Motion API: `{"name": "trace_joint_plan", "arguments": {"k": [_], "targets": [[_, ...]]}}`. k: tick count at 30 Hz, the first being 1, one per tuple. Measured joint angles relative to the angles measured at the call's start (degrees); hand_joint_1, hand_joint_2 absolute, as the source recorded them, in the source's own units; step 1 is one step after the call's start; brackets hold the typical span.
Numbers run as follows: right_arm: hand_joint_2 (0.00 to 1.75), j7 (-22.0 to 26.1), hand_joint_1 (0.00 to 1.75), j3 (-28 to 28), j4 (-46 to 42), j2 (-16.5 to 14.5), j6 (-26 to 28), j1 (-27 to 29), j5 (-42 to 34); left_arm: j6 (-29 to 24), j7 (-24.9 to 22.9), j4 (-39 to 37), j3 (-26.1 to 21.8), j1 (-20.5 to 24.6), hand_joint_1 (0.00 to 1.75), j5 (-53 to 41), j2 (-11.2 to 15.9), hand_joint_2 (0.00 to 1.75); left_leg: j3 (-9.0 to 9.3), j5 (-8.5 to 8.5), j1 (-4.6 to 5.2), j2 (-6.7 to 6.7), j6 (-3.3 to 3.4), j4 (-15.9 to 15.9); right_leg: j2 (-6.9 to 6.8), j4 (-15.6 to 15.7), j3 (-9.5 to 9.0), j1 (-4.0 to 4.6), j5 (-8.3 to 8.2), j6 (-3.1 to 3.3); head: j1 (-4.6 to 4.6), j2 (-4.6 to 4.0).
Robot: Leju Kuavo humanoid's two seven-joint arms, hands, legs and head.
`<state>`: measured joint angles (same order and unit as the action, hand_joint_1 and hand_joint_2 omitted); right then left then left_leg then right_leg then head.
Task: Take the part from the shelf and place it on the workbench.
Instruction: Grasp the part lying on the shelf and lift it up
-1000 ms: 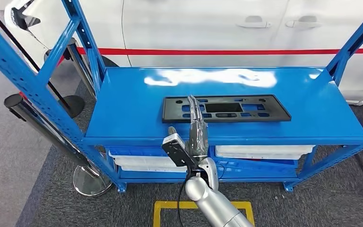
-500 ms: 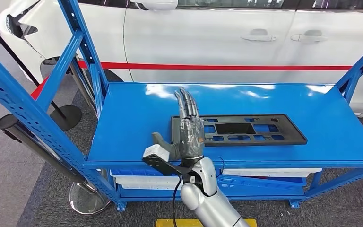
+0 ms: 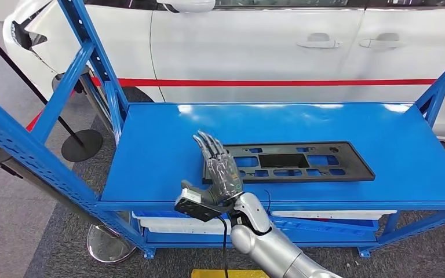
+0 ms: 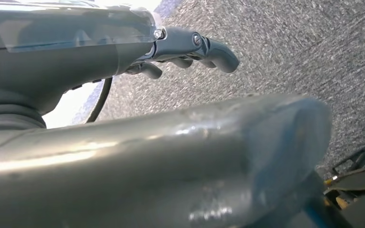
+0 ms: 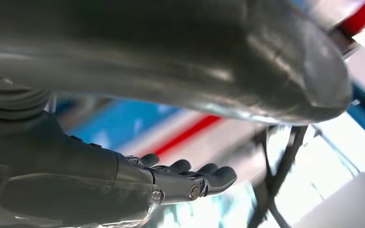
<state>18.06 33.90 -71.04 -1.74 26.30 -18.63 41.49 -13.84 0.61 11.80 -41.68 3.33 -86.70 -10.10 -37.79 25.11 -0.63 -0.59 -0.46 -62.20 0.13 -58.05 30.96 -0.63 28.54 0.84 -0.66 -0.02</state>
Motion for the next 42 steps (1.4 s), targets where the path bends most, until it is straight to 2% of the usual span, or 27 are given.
{"name": "trace_joint_plan", "arguments": {"k": [2,3,4,5,6,8,10,13,15,16,18,19,20,21,23,24,25,27,29,30,31,33,34,35,36,39,42], "targets": [[0.00,5.3,0.00,-0.1,-0.9,-0.7,-4.3,1.9,-14.5,-0.1,0.0,0.0,0.0,-0.1,0.00,0.2,0.1,0.00,-2.81,3.61,-0.07,0.20,-0.33,-6.4,-0.17,0.2,-0.21,0.00,-0.04,0.43,0.03,0.00],[0.00,6.8,0.00,-0.1,-1.6,-0.9,-5.8,2.9,-19.3,-0.2,0.0,0.0,0.0,-0.2,0.00,0.3,0.1,0.00,-4.48,5.16,-0.08,0.22,-0.46,-10.0,-0.23,0.1,-0.24,0.05,0.05,0.52,0.03,0.00],[0.00,7.6,0.00,-0.2,-2.4,-1.1,-6.6,3.9,-22.2,-0.4,0.1,0.0,0.0,-0.2,0.00,0.4,0.2,0.00,-5.67,5.87,-0.08,0.23,-0.53,-12.6,-0.26,0.1,-0.30,0.12,0.17,0.58,0.03,0.00],[0.44,7.8,0.00,-0.2,-3.3,-1.1,-6.2,4.8,-22.8,-0.6,0.1,0.0,0.0,-0.2,0.00,0.5,0.2,0.00,-5.88,5.44,-0.08,0.24,-0.51,-13.0,-0.25,0.1,-0.42,0.17,0.34,0.61,0.03,0.00],[0.87,7.5,0.00,-0.2,-4.2,-1.1,-4.8,5.4,-21.7,-0.8,0.1,0.0,0.0,-0.2,0.00,0.5,0.3,0.00,-4.97,3.97,-0.08,0.25,-0.39,-11.3,-0.19,0.0,-0.65,0.21,0.57,0.58,0.03,0.00],[1.75,5.8,0.00,-0.3,-5.7,-1.0,-0.1,6.0,-16.2,-1.0,0.2,0.0,0.0,-0.3,0.00,0.7,0.5,0.00,-1.06,0.38,0.04,0.26,0.11,-3.9,-0.03,-0.1,-1.27,0.35,1.19,0.32,0.02,0.00],[1.75,2.7,0.00,-0.4,-6.6,-0.9,5.3,6.0,-7.2,-1.0,0.2,0.0,-0.1,-0.2,0.00,0.6,0.6,0.00,1.61,-0.77,0.30,0.24,0.67,1.2,0.13,-0.2,-1.53,0.52,1.69,-0.22,0.01,0.00],[1.75,-1.9,0.00,-0.7,-6.7,-0.5,10.3,5.7,5.5,-0.9,0.2,0.0,-0.1,-0.2,0.00,0.2,0.6,0.00,2.17,-0.37,0.35,0.24,1.39,2.4,0.16,0.1,-1.74,0.50,2.01,-1.14,0.00,0.00],[1.75,-3.6,0.00,-1.2,-6.7,-0.4,11.5,5.2,11.1,-0.9,0.2,0.0,-0.1,-0.1,0.00,0.1,0.6,0.00,2.82,-0.41,0.03,0.29,1.97,3.1,0.12,-1.6,-1.19,0.45,3.23,-1.81,-0.14,0.00],[1.75,-4.3,0.00,-1.7,-6.7,-0.4,11.7,5.1,14.2,-0.9,0.2,0.0,-0.1,0.0,0.00,0.0,0.6,0.00,3.11,-0.42,-0.10,0.32,2.22,3.5,0.10,-4.1,0.08,0.36,4.54,-2.12,-0.22,0.00],[1.75,-4.8,0.00,-3.1,-6.8,-0.5,11.9,5.5,20.8,-1.0,0.2,0.0,-0.1,0.0,0.00,-0.3,0.5,0.00,3.28,-0.24,-0.08,0.33,2.57,3.6,0.08,-11.6,4.48,0.16,7.44,-2.59,-0.35,0.00],[1.75,-4.7,0.00,-4.1,-6.9,-0.7,11.9,6.0,23.5,-1.0,0.2,0.0,0.0,0.0,0.00,-0.4,0.5,0.00,3.34,-0.12,-0.08,0.29,2.63,3.6,0.07,-14.5,6.52,0.03,7.95,-2.77,-0.35,0.00],[1.75,-4.4,0.00,-5.3,-7.1,-0.9,11.9,6.5,25.4,-1.0,0.1,0.0,0.0,0.0,0.00,-0.4,0.4,0.00,3.47,0.02,-0.08,0.24,2.62,3.6,0.06,-15.5,7.73,-0.10,7.30,-2.90,-0.34,0.00],[1.75,-4.1,0.00,-6.4,-7.3,-1.3,11.9,6.9,26.8,-1.0,0.1,0.0,0.0,0.0,0.00,-0.5,0.4,0.00,3.67,0.16,-0.08,0.18,2.55,3.6,0.02,-14.4,7.85,-0.22,5.50,-2.95,-0.35,0.00],[1.75,-3.8,0.00,-8.2,-7.9,-1.9,11.9,7.3,28.8,-1.0,0.1,0.0,0.0,-0.1,0.00,-0.5,0.4,0.00,4.26,0.55,-0.07,0.11,2.25,3.5,-0.08,-7.3,5.33,-0.38,0.53,-2.77,-0.35,0.00],[1.75,-3.7,0.00,-8.9,-8.2,-2.2,11.9,7.3,30.0,-1.0,0.1,0.0,0.0,0.0,0.00,-0.5,0.3,0.00,4.47,0.78,0.03,0.10,1.99,3.5,-0.09,-3.8,3.92,-0.29,-1.09,-2.53,-0.35,0.00],[1.75,-3.7,0.00,-9.7,-8.6,-2.5,11.9,7.5,31.2,-1.0,0.1,0.0,0.0,0.0,0.00,-0.5,0.3,0.00,4.59,0.94,0.09,0.10,1.69,3.4,-0.08,-1.5,2.97,-0.16,-1.91,-2.27,-0.33,0.00],[1.75,-3.9,0.00,-11.1,-9.5,-3.1,11.9,7.9,33.3,-1.0,0.1,0.0,0.0,0.0,0.00,-0.5,0.2,0.00,4.68,1.10,0.18,0.12,1.03,3.5,0.04,-0.2,2.53,0.19,-1.90,-1.67,-0.31,0.00],[1.75,-4.0,0.00,-12.5,-10.7,-3.6,11.9,8.2,35.1,-1.0,0.1,0.0,0.0,0.0,0.00,-0.6,0.3,0.00,4.67,1.53,0.06,0.19,0.39,3.2,0.09,0.1,2.28,0.05,-2.03,-0.94,-0.30,0.00],[1.75,-4.1,0.00,-13.1,-11.2,-3.8,11.9,8.3,35.9,-1.0,0.1,0.0,0.0,0.0,0.00,-0.7,0.3,0.00,4.24,2.37,0.00,0.22,0.10,2.0,0.05,0.3,2.08,-0.07,-2.08,-0.52,-0.26,0.00],[1.75,-4.2,0.00,-13.6,-11.7,-4.0,11.9,8.4,36.5,-1.0,0.1,0.0,0.0,0.0,0.00,-0.7,0.3,0.00,3.22,3.78,-0.06,0.25,-0.15,-0.4,-0.02,0.5,1.88,-0.18,-2.10,-0.13,-0.23,0.00],[1.75,-4.8,0.00,-14.2,-12.4,-4.3,11.9,8.6,37.0,-1.0,0.1,0.0,0.0,0.0,0.00,-0.8,0.3,0.00,-0.22,7.32,-0.12,0.27,-0.51,-7.8,-0.16,0.5,1.71,-0.04,-1.92,0.38,-0.17,0.00],[1.75,-5.1,0.00,-14.4,-12.6,-4.4,11.9,8.7,36.8,-1.0,0.1,0.0,0.0,0.0,0.00,-0.8,0.3,0.00,-1.90,8.40,-0.13,0.27,-0.64,-11.1,-0.19,0.5,1.65,0.03,-1.83,0.47,-0.18,0.00],[1.75,-5.5,0.00,-14.6,-12.7,-4.4,11.9,8.8,36.1,-1.0,0.1,0.0,0.0,-0.1,0.00,-0.8,0.3,0.00,-2.78,8.39,-0.13,0.27,-0.70,-12.6,-0.18,0.4,1.57,0.09,-1.72,0.52,-0.19,0.00],[1.75,-5.8,0.00,-14.6,-12.7,-4.4,11.9,8.7,34.9,-1.0,0.1,0.0,0.0,-0.1,0.00,-0.8,0.3,0.00,-2.61,7.24,-0.14,0.28,-0.68,-11.9,-0.13,0.4,1.43,0.12,-1.59,0.51,-0.19,0.00],[1.75,-6.4,0.00,-14.5,-12.6,-4.3,11.9,8.4,31.8,-1.0,0.1,0.0,0.0,-0.1,0.00,-0.8,0.3,0.00,0.28,2.84,-0.14,0.30,-0.45,-5.4,0.00,0.2,1.03,0.12,-1.22,0.34,-0.17,0.00],[1.75,-6.5,0.00,-14.4,-12.6,-4.3,11.9,8.3,31.5,-1.0,0.1,0.0,0.0,-0.1,0.00,-0.8,0.3,0.00,0.62,2.45,-0.14,0.30,-0.42,-4.7,0.01,0.2,0.99,0.12,-1.18,0.31,-0.17,0.00]]}}
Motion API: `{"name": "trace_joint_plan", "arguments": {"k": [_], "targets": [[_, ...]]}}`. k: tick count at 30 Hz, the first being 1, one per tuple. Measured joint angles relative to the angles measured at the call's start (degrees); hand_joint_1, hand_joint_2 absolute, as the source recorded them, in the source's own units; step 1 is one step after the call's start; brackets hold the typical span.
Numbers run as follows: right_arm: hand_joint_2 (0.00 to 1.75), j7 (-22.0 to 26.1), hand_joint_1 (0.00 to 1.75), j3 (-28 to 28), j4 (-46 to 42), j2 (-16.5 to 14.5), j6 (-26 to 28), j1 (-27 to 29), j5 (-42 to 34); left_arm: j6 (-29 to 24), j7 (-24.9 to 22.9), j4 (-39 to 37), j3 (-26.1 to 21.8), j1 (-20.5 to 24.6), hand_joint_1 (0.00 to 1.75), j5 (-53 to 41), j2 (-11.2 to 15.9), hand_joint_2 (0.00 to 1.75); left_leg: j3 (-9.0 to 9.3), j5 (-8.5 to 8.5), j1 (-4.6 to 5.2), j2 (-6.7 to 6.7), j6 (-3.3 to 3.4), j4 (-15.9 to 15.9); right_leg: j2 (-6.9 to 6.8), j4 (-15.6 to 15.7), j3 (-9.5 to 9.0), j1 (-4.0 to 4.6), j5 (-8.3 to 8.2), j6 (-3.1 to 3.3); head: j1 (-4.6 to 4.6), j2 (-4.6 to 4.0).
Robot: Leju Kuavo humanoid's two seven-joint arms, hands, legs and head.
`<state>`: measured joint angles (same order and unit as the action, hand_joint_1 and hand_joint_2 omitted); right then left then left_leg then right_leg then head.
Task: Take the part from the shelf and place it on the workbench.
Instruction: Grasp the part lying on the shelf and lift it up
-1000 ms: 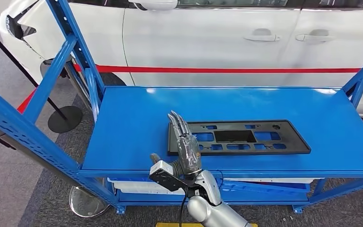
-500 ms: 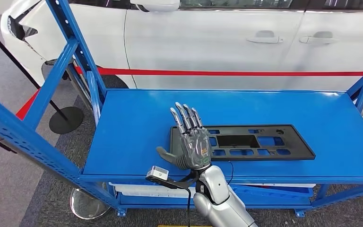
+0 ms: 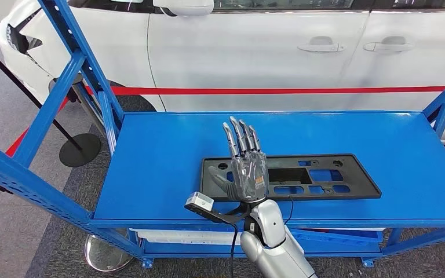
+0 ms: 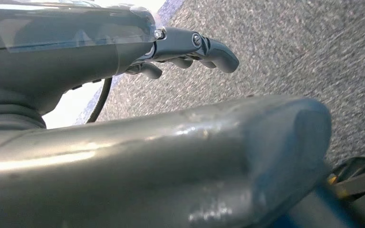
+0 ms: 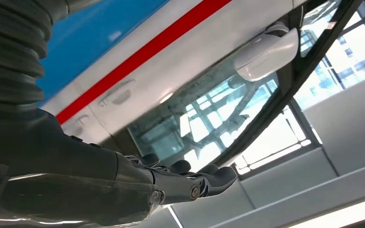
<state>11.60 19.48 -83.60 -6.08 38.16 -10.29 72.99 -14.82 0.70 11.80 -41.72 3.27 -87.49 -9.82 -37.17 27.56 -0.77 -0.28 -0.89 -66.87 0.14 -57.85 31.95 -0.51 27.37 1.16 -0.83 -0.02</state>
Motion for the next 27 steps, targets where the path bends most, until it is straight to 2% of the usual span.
{"name": "trace_joint_plan", "arguments": {"k": [5,7,8,9,11,12,13,15,16,17,20,22,24,25,26,27], "targets": [[1.75,0.0,0.00,0.2,0.1,0.0,-0.1,-0.1,-1.3,0.0,0.0,0.0,0.0,0.0,0.00,0.0,0.0,0.00,0.65,-0.69,0.00,0.01,0.07,1.4,0.01,0.0,-0.07,0.00,0.07,-0.05,-0.02,0.00],[1.75,0.9,0.00,1.5,0.8,0.4,-2.7,-1.0,-8.9,0.0,0.1,0.0,0.0,0.1,0.00,0.2,0.0,0.00,2.17,-1.28,0.20,0.02,0.47,4.8,0.09,-0.3,0.03,0.21,0.32,-0.39,-0.03,0.00],[1.31,1.9,0.00,3.3,1.5,0.7,-5.6,-1.7,-15.3,0.0,0.2,0.0,0.0,0.1,0.00,0.3,0.1,0.00,2.79,-1.49,0.20,0.00,0.96,6.3,0.12,-0.4,0.10,0.33,0.47,-0.86,-0.04,0.00],[0.87,3.7,0.00,5.6,2.5,1.3,-10.7,-2.8,-24.2,0.0,0.3,0.0,0.0,0.1,0.00,0.4,0.1,0.00,3.41,-1.64,0.20,-0.01,1.68,7.8,0.13,-3.3,1.49,0.33,2.11,-1.49,-0.12,0.00],[0.00,9.2,0.00,10.6,4.6,2.7,-26.6,-3.8,-45.7,-0.1,1.0,0.0,0.0,0.1,0.00,0.2,0.1,0.00,3.73,-1.74,-0.01,-0.10,2.75,8.3,0.05,-10.1,5.45,-0.08,4.20,-2.57,-0.27,0.00],[0.00,11.7,0.00,12.1,5.3,3.3,-33.7,-4.0,-54.4,-0.1,1.3,0.0,0.0,0.1,0.00,0.0,0.1,0.00,3.96,-1.63,-0.01,-0.15,2.91,8.4,-0.01,-11.7,6.55,-0.33,4.08,-2.76,-0.33,0.00],[0.00,13.4,0.00,13.3,5.6,3.7,-38.8,-3.9,-60.5,-0.1,1.5,0.0,0.1,0.1,0.00,-0.1,0.1,0.00,4.19,-1.46,-0.01,-0.22,2.78,8.4,-0.06,-9.4,5.77,-0.47,1.96,-2.74,-0.34,0.00],[0.00,13.9,0.00,14.9,5.9,4.4,-40.5,-4.3,-62.3,-0.2,1.6,0.0,0.1,0.1,0.00,-0.3,0.1,0.00,4.41,-1.17,0.17,-0.30,2.25,8.3,-0.09,-2.4,2.60,-0.30,-0.84,-2.41,-0.31,0.00],[0.00,13.8,0.00,15.7,6.0,4.8,-40.4,-4.6,-62.2,-0.2,1.6,0.0,0.1,0.2,0.00,-0.3,0.1,0.00,4.42,-1.08,0.24,-0.30,1.94,8.3,-0.03,-0.9,1.93,-0.15,-1.13,-2.22,-0.30,0.00],[0.00,13.7,0.00,16.4,6.2,5.1,-40.2,-4.9,-62.0,-0.4,1.6,0.0,0.1,0.2,0.00,-0.3,0.1,0.00,4.40,-1.05,0.27,-0.28,1.60,8.3,0.06,-0.5,1.82,0.05,-0.91,-1.99,-0.28,0.00],[0.00,13.4,0.00,18.0,6.6,5.6,-39.5,-5.5,-62.0,-0.7,1.5,0.0,0.1,0.3,0.00,-0.4,0.2,0.00,4.32,-0.27,0.11,-0.14,0.64,7.6,0.10,0.1,1.46,-0.16,-1.14,-0.94,-0.26,0.00],[0.00,13.0,0.00,18.7,6.9,5.8,-39.0,-5.9,-61.9,-0.8,1.5,0.0,0.1,0.3,0.00,-0.5,0.3,0.00,2.33,2.57,0.02,-0.06,0.26,2.8,-0.12,0.5,1.09,-0.31,-1.19,-0.26,-0.20,0.00],[0.00,12.9,0.00,19.2,7.2,6.0,-38.7,-6.2,-61.7,-0.8,1.5,0.0,0.1,0.2,0.00,-0.5,0.4,0.00,-1.37,6.01,0.00,-0.05,0.00,-5.0,-0.25,0.4,1.02,-0.20,-1.10,0.03,-0.16,0.00],[0.00,12.8,0.00,19.4,7.4,6.1,-38.7,-6.2,-61.7,-0.8,1.5,0.0,0.1,0.2,0.00,-0.5,0.4,0.00,-2.68,6.59,-0.02,-0.05,-0.09,-7.5,-0.27,0.4,0.98,-0.15,-1.05,0.07,-0.17,0.00],[0.00,12.9,0.00,19.6,7.6,6.2,-38.6,-6.2,-61.7,-0.8,1.5,0.0,0.1,0.1,0.00,-0.5,0.4,0.00,-3.02,6.01,-0.02,-0.04,-0.11,-7.9,-0.24,0.3,0.93,-0.13,-1.00,0.07,-0.18,0.00],[0.00,12.9,0.00,19.8,7.7,6.3,-38.6,-6.3,-61.6,-0.8,1.5,0.0,0.1,0.1,0.00,-0.5,0.5,0.00,-2.16,4.31,-0.02,-0.03,-0.05,-5.9,-0.18,0.3,0.82,-0.13,-0.91,0.03,-0.17,0.00]]}}
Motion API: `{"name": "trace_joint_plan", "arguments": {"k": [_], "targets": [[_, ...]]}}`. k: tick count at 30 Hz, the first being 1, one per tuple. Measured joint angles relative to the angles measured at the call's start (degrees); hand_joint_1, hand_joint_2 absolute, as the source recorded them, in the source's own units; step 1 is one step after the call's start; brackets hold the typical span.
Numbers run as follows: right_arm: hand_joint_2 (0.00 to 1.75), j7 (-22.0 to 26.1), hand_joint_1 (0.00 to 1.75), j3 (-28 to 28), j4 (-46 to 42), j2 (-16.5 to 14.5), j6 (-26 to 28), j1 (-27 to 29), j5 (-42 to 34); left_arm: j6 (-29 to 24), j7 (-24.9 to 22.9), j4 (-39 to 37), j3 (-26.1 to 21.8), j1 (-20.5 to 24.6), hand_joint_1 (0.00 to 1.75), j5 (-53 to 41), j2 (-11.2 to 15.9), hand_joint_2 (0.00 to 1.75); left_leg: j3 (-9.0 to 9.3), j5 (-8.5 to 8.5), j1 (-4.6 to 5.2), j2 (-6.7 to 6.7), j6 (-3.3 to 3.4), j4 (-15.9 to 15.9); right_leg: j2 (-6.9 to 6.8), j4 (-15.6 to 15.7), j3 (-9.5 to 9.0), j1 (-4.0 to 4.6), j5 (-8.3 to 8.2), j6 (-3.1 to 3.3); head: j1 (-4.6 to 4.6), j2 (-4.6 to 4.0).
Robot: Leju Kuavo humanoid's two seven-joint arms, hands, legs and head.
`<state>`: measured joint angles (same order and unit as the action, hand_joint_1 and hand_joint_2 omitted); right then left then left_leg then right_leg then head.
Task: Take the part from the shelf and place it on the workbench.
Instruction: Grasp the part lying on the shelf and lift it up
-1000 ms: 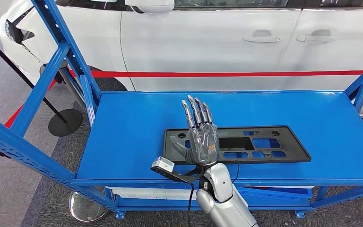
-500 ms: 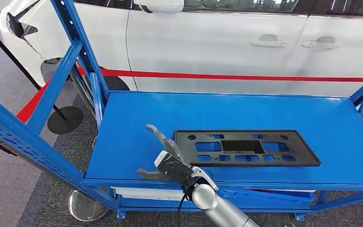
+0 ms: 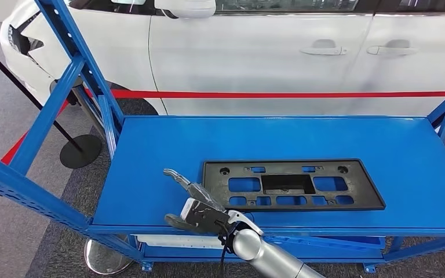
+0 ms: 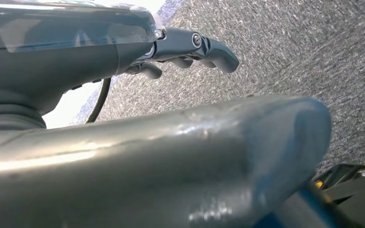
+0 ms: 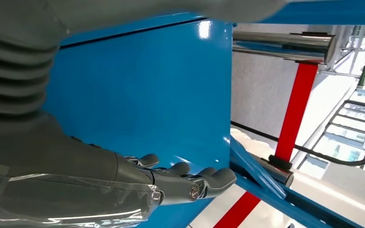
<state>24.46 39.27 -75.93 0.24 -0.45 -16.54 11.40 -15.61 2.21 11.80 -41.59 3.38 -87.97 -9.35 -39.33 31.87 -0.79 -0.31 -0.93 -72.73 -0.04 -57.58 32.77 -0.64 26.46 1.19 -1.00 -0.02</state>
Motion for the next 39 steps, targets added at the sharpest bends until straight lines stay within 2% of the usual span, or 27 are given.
{"name": "trace_joint_plan", "arguments": {"k": [2,3,4,7,8,10,12,13,14,15,17,18,19,21,22,24,25,27,28,29,30,32,33,34,35,38,39], "targets": [[0.00,0.0,0.00,0.2,0.1,0.1,0.3,-0.1,0.3,0.0,0.0,0.0,0.0,0.0,0.00,0.0,0.1,0.00,3.70,-3.96,0.06,0.02,0.33,7.9,0.15,-0.3,-0.23,0.07,0.30,-0.30,-0.01,0.00],[0.00,0.0,0.00,0.3,0.1,0.1,0.4,-0.1,0.4,-0.1,0.1,0.0,0.0,0.1,0.00,0.0,0.1,0.00,5.22,-5.08,0.14,0.00,0.60,11.1,0.23,-0.4,-0.24,0.18,0.44,-0.54,-0.02,0.00],[0.00,0.0,0.00,0.4,0.2,0.1,0.6,-0.2,0.5,-0.1,0.1,0.0,0.0,0.1,0.00,0.0,0.1,0.00,6.06,-5.50,0.24,-0.02,0.87,13.0,0.28,-0.5,-0.18,0.28,0.51,-0.81,-0.04,0.00],[0.00,0.0,0.00,0.6,0.1,0.2,0.8,-0.4,0.6,-0.1,0.2,0.0,0.0,0.1,0.00,0.0,0.2,0.00,6.24,-5.65,0.30,-0.04,1.76,13.8,0.32,-0.5,-0.05,0.33,0.50,-1.68,-0.08,0.00],[0.00,0.0,0.00,0.6,0.1,0.2,0.9,-0.4,0.6,-0.1,0.2,0.0,0.0,0.1,0.00,0.0,0.2,0.00,6.30,-5.82,0.21,-0.01,2.14,14.1,0.29,-1.0,0.12,0.27,0.95,-1.98,-0.08,0.00],[0.00,0.0,0.00,0.7,0.0,0.3,2.1,-0.5,1.3,-0.2,0.3,0.0,0.0,0.2,0.00,0.2,0.2,0.00,6.33,-6.13,0.03,0.06,2.81,14.5,0.23,-5.1,1.98,0.12,3.67,-2.48,-0.10,0.00],[0.87,-0.1,0.00,0.9,-0.1,0.4,4.7,-0.5,3.2,-0.2,0.4,0.0,0.0,0.2,0.00,0.4,0.2,0.00,6.19,-6.17,0.09,0.09,3.05,14.5,0.21,-12.6,5.60,0.00,7.27,-2.80,-0.12,0.00],[1.31,-0.4,0.00,1.0,-0.2,0.4,6.8,-0.4,5.1,-0.2,0.4,0.0,0.0,0.1,0.00,0.6,0.2,0.00,6.16,-6.16,0.12,0.09,3.07,14.5,0.20,-15.4,7.04,-0.07,8.08,-2.90,-0.12,0.00],[1.75,-1.0,0.00,1.1,-0.3,0.4,9.5,-0.4,8.0,-0.2,0.4,0.0,0.0,0.1,0.00,0.7,0.2,0.00,6.17,-6.15,0.14,0.06,3.08,14.5,0.18,-16.4,7.59,-0.12,7.77,-2.94,-0.13,0.00],[1.75,-1.7,0.00,1.3,-0.5,0.5,12.9,-0.4,11.9,-0.2,0.3,0.0,0.0,0.0,0.00,0.9,0.2,0.00,6.24,-6.12,0.14,0.01,3.05,14.4,0.17,-14.9,6.98,-0.14,6.32,-2.87,-0.12,0.00],[1.75,-2.9,0.00,2.0,-1.3,0.5,20.0,-0.4,20.6,-0.2,0.3,0.0,-0.1,0.0,0.00,1.0,0.2,0.00,6.48,-5.99,0.17,-0.08,2.85,14.4,0.14,-7.4,3.42,-0.09,2.24,-2.42,-0.13,0.00],[1.75,-3.2,0.00,2.3,-1.9,0.5,22.5,-0.4,23.9,-0.2,0.2,0.0,-0.1,0.0,0.00,1.0,0.2,0.00,6.52,-5.90,0.27,-0.11,2.65,14.3,0.13,-3.8,1.70,0.04,0.86,-2.14,-0.11,0.00],[1.75,-3.4,0.00,2.8,-2.4,0.5,24.1,-0.4,26.3,-0.2,0.2,0.0,-0.1,0.1,0.00,1.0,0.2,0.00,6.50,-5.85,0.35,-0.10,2.39,14.3,0.14,-1.4,0.65,0.19,0.21,-1.90,-0.10,0.00],[1.75,-4.1,0.00,3.5,-3.3,0.6,26.3,-0.3,29.7,-0.2,0.1,0.0,-0.1,0.1,0.00,1.0,0.1,0.00,6.43,-5.83,0.44,-0.08,1.77,14.4,0.19,-0.3,0.28,0.47,0.18,-1.55,-0.08,0.00],[1.75,-4.5,0.00,4.0,-3.8,0.7,27.2,-0.2,31.4,-0.3,0.1,0.0,-0.1,0.1,0.00,1.0,0.2,0.00,6.42,-5.76,0.42,-0.07,1.43,14.4,0.21,-0.2,0.25,0.33,0.07,-1.29,-0.08,0.00],[1.75,-5.2,0.00,4.8,-4.8,0.8,28.8,-0.3,34.0,-0.3,0.0,0.0,-0.1,0.1,0.00,1.0,0.2,0.00,5.88,-4.50,0.35,-0.04,0.84,12.8,0.14,0.2,0.00,0.03,-0.15,-0.63,-0.04,0.00],[1.75,-5.5,0.00,5.2,-5.1,0.8,29.1,-0.3,34.7,-0.3,0.0,0.0,-0.1,0.2,0.00,1.0,0.2,0.00,4.88,-3.05,0.31,-0.03,0.62,10.5,0.06,0.4,-0.13,-0.11,-0.22,-0.33,-0.02,0.00],[1.75,-6.0,0.00,5.8,-5.3,0.9,29.4,-0.3,35.3,-0.4,0.0,0.0,-0.1,0.1,0.00,1.0,0.2,0.00,1.60,0.43,0.15,-0.02,0.27,3.3,-0.07,0.4,-0.19,-0.01,-0.14,-0.02,0.02,0.00],[1.75,-6.1,0.00,6.0,-5.4,1.0,29.4,-0.3,35.4,-0.4,0.0,0.0,-0.1,0.1,0.00,1.0,0.2,0.00,0.14,1.37,0.08,-0.02,0.11,0.3,-0.11,0.4,-0.20,0.03,-0.10,0.04,0.00,0.00],[1.75,-6.2,0.00,6.2,-5.4,1.1,29.5,-0.3,35.5,-0.4,0.0,0.0,-0.1,0.0,0.00,1.0,0.2,0.00,-0.58,1.30,0.03,-0.01,-0.01,-1.1,-0.12,0.3,-0.22,0.05,-0.04,0.08,0.01,0.00],[1.75,-6.3,0.00,6.4,-5.4,1.1,29.7,-0.3,35.9,-0.4,0.0,0.0,-0.1,0.0,0.00,1.0,0.2,0.00,-0.27,0.16,-0.02,0.00,-0.06,-0.3,-0.08,0.2,-0.26,0.05,0.03,0.07,0.01,0.00],[1.75,-6.9,0.00,6.8,-5.4,1.2,31.2,-0.3,38.3,-0.4,0.0,0.0,-0.1,0.0,0.00,1.0,0.2,0.00,2.81,-3.61,-0.08,0.02,0.14,6.4,0.02,-0.1,-0.39,0.03,0.33,-0.17,0.01,0.00],[1.75,-7.5,0.00,6.9,-5.4,1.3,32.3,-0.4,40.3,-0.4,0.1,0.0,-0.1,0.1,0.00,1.0,0.2,0.00,4.45,-4.88,-0.01,0.03,0.35,9.9,0.06,-0.3,-0.36,0.13,0.53,-0.40,0.01,0.00],[1.75,-8.1,0.00,7.0,-5.4,1.3,33.2,-0.5,42.4,-0.4,0.1,0.0,-0.1,0.1,0.00,1.0,0.2,0.00,5.57,-5.55,0.08,0.01,0.60,12.3,0.07,-0.5,-0.27,0.21,0.65,-0.68,-0.02,0.00],[1.75,-8.8,0.00,7.2,-5.4,1.4,33.8,-0.6,44.4,-0.4,0.2,0.0,-0.1,0.2,0.00,1.0,0.2,0.00,6.03,-5.55,0.20,-0.02,0.84,13.4,0.06,-0.6,-0.14,0.29,0.71,-0.95,-0.03,0.00],[1.75,-11.2,0.00,7.7,-5.4,2.0,33.7,-0.7,49.0,-0.5,0.2,0.0,-0.1,0.1,0.00,0.9,0.3,0.00,6.07,-5.77,0.17,-0.09,1.75,13.9,0.06,-0.7,0.00,0.29,0.80,-1.79,-0.06,0.00],[1.75,-12.0,0.00,7.8,-5.3,2.4,33.5,-0.8,50.6,-0.6,0.2,0.0,-0.1,0.1,0.00,0.8,0.3,0.00,6.16,-5.95,0.05,-0.06,2.15,14.2,0.06,-1.5,0.32,0.24,1.48,-2.10,-0.08,0.00]]}}
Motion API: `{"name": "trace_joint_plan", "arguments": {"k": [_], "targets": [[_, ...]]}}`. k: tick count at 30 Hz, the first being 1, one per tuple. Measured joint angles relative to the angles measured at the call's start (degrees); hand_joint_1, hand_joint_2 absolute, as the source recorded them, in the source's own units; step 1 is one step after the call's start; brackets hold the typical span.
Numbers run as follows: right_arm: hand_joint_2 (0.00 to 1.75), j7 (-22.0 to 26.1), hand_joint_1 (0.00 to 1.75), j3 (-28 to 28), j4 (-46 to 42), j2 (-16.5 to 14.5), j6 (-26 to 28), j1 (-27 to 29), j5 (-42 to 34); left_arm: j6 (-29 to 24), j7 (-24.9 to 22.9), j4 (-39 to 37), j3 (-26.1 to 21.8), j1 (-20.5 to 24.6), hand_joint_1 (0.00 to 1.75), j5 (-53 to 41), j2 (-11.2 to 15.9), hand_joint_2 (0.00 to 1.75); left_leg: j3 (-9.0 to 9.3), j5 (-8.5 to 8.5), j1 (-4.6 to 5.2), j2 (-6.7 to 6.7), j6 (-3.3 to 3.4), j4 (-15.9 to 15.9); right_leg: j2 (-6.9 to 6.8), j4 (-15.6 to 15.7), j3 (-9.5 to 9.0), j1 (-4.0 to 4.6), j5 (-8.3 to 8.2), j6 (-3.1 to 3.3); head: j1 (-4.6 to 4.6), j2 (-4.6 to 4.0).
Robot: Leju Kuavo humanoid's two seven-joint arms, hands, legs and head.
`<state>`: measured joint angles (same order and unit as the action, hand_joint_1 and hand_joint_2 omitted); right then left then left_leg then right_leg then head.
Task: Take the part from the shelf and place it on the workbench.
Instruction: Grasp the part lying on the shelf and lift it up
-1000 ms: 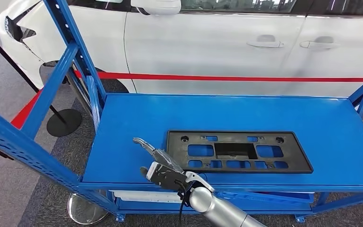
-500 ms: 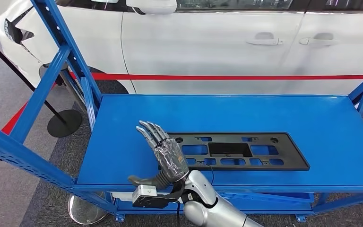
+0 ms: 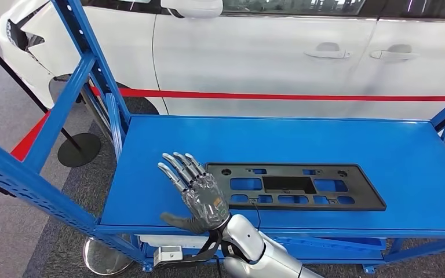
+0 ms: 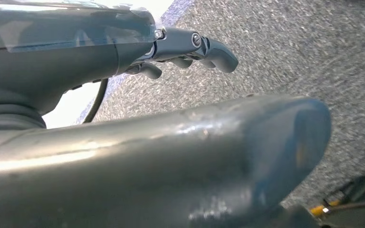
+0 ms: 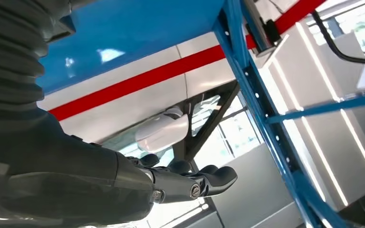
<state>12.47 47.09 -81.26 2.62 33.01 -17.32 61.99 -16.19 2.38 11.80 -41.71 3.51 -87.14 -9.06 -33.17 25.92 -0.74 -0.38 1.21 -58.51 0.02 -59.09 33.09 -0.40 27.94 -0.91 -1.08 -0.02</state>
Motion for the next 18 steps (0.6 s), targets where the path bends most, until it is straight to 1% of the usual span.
{"name": "trace_joint_plan", "arguments": {"k": [1,2,3,4,5,6,7,8,9,10,11,12,14,15,16,17,18], "targets": [[1.75,-0.8,0.00,0.2,0.2,0.5,-0.3,0.0,1.6,-0.1,0.0,0.0,0.0,0.1,0.00,0.0,0.0,0.00,0.08,-0.18,-0.15,0.03,0.35,0.3,0.01,-1.9,0.83,-0.03,1.23,-0.28,-0.01,0.00],[1.75,-1.5,0.00,0.5,0.7,1.0,-0.5,0.0,3.2,-0.1,0.0,0.0,0.0,0.1,0.00,-0.1,0.0,0.00,0.09,-0.25,-0.16,0.06,0.56,0.4,0.02,-4.8,2.20,-0.13,2.89,-0.53,-0.02,0.00],[1.75,-2.2,0.00,0.9,1.6,1.4,-0.6,0.2,4.7,-0.1,0.0,0.0,0.0,0.2,0.00,-0.2,0.0,0.00,0.06,-0.26,-0.15,0.07,0.70,0.4,0.01,-8.4,4.02,-0.18,4.64,-0.75,-0.03,0.00],[1.75,-2.8,0.00,1.3,2.7,1.8,-0.6,0.4,5.8,-0.1,0.0,0.0,0.0,0.2,0.00,-0.3,0.0,0.00,0.03,-0.25,-0.14,0.08,0.75,0.4,0.01,-11.7,5.71,-0.25,5.81,-0.90,-0.03,0.00],[1.75,-3.2,0.00,1.6,3.8,2.0,-0.5,0.7,6.4,-0.1,0.0,0.0,0.0,0.2,0.00,-0.4,0.0,0.00,0.03,-0.22,-0.14,0.07,0.78,0.4,0.00,-13.7,6.81,-0.33,6.09,-1.02,-0.03,0.00],[1.75,-3.4,0.00,1.9,4.9,2.2,-0.5,1.0,6.6,-0.1,0.1,0.0,0.0,0.1,0.00,-0.4,0.0,0.00,0.06,-0.19,-0.14,0.05,0.76,0.4,0.00,-13.6,6.94,-0.42,5.23,-1.06,-0.03,0.00],[1.75,-3.5,0.00,2.2,5.8,2.3,-0.4,1.2,6.6,-0.1,0.1,0.0,0.0,0.1,0.00,-0.5,0.0,0.00,0.11,-0.13,-0.14,0.02,0.70,0.3,-0.01,-11.4,6.03,-0.48,3.47,-1.02,-0.03,0.00],[1.75,-3.5,0.00,2.3,6.5,2.4,-0.4,1.2,6.5,-0.1,0.2,0.0,0.0,0.2,0.00,-0.5,0.0,0.00,0.18,-0.04,-0.14,-0.01,0.58,0.3,-0.03,-7.8,4.38,-0.52,1.32,-0.91,-0.03,0.00],[1.75,-3.5,0.00,2.5,7.1,2.4,-0.4,1.2,6.5,-0.1,0.2,0.0,0.0,0.2,0.00,-0.6,-0.1,0.00,0.19,0.10,-0.02,-0.03,0.37,0.1,-0.03,-4.1,2.62,-0.43,-0.29,-0.72,-0.03,0.00],[1.75,-3.5,0.00,2.6,7.6,2.4,-0.4,1.1,6.5,-0.1,0.2,0.0,0.0,0.2,0.00,-0.6,-0.1,0.00,0.17,0.21,0.10,-0.03,0.10,0.0,-0.02,-1.3,1.34,-0.35,-1.24,-0.50,-0.01,0.00],[1.75,-3.5,0.00,2.7,8.0,2.5,-0.4,1.0,6.5,-0.1,0.2,0.0,0.0,0.3,0.00,-0.6,-0.1,0.00,0.13,0.29,0.22,-0.03,-0.17,0.0,0.03,0.3,0.64,-0.24,-1.55,-0.28,0.01,0.00],[1.75,-3.5,0.00,2.7,8.3,2.5,-0.5,1.0,6.4,-0.1,0.2,0.0,0.0,0.3,0.00,-0.6,-0.2,0.00,0.11,0.32,0.33,0.00,-0.49,0.0,0.10,0.8,0.49,-0.09,-1.37,-0.03,0.03,0.00],[1.75,-3.5,0.00,2.8,8.7,2.5,-0.8,1.0,6.2,-0.1,0.2,0.0,0.0,0.4,0.00,-0.7,-0.2,0.00,0.17,0.52,0.22,0.04,-1.13,-0.1,0.17,1.1,0.43,-0.18,-1.47,0.62,0.03,0.00],[1.75,-3.4,0.00,2.8,8.9,2.5,-1.0,1.0,6.1,-0.1,0.3,0.0,0.0,0.4,0.00,-0.8,-0.2,0.00,-0.04,1.14,0.15,0.05,-1.43,-0.9,0.12,1.3,0.28,-0.27,-1.53,1.05,0.05,0.00],[1.75,-3.4,0.00,2.8,9.0,2.5,-1.1,1.0,5.9,-0.1,0.3,0.0,0.0,0.4,0.00,-0.9,-0.1,0.00,-0.74,2.36,0.08,0.06,-1.69,-2.7,0.03,1.5,0.11,-0.39,-1.59,1.45,0.07,0.00],[1.75,-3.4,0.00,2.9,9.1,2.5,-1.3,0.9,5.8,-0.1,0.3,0.0,0.1,0.4,0.00,-1.0,-0.1,0.00,-2.03,4.13,0.00,0.07,-1.90,-5.7,-0.10,1.5,-0.03,-0.40,-1.59,1.73,0.08,0.00],[1.75,-3.3,0.00,3.0,9.3,2.5,-1.5,0.9,5.8,-0.2,0.3,0.0,0.1,0.4,0.00,-1.0,-0.1,0.00,-3.73,6.04,0.00,0.07,-2.08,-9.5,-0.16,1.5,-0.08,-0.34,-1.53,1.94,0.10,0.00]]}}
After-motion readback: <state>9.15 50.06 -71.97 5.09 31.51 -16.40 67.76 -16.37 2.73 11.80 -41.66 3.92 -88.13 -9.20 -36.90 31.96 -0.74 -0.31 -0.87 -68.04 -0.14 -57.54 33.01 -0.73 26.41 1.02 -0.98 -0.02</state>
